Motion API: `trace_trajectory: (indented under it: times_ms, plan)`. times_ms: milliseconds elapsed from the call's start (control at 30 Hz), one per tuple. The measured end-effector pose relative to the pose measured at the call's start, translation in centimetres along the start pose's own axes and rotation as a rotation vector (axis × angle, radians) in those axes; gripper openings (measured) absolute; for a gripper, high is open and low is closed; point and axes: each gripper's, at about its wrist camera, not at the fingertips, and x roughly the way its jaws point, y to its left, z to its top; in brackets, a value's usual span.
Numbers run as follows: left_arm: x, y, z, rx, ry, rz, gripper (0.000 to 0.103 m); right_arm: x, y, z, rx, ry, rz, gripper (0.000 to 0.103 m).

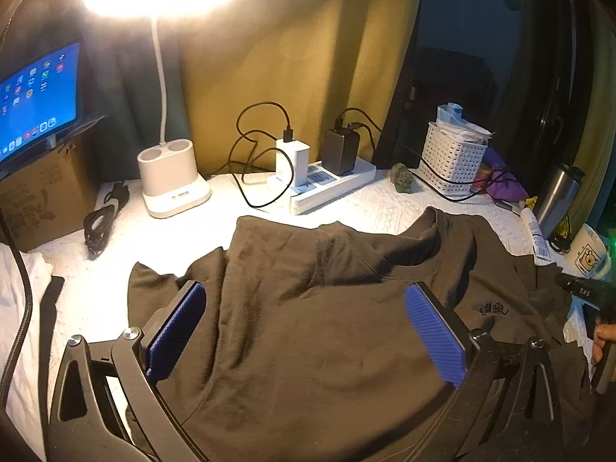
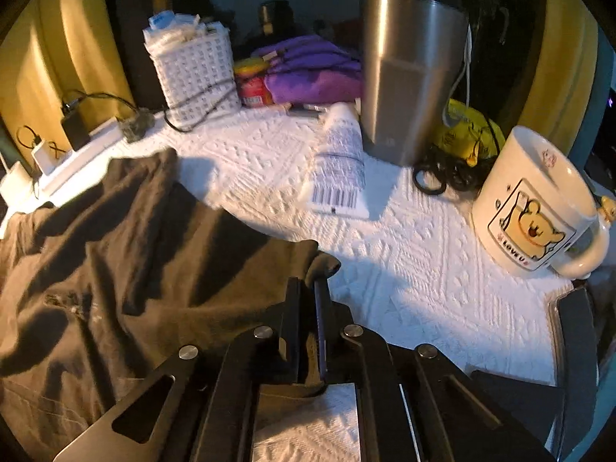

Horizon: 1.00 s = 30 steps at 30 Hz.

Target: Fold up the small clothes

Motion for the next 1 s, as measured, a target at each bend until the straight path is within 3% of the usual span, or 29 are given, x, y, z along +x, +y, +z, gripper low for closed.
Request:
trace_trajectory:
  times_ms: [300, 567, 1000]
  plan:
    - [-0.4, 2.0, -0.2, -0.025, -0.013, 0.001, 0.102, -4.5, 3.7, 2.9, -0.039, -0.093, 0.092, 0.006]
    - [-0.7, 4.4, -0.4, -0.052, -0.023, -0.004, 0.102, -7.1, 9.5, 5.7, -0.11, -0.136, 0.198, 0.006]
    - [0.0, 8.9, -1.3, -0.124, 0.002, 0.007, 0.102, -2.0, 18.7, 6.8, -0.188, -0.04, 0.266, 0.006]
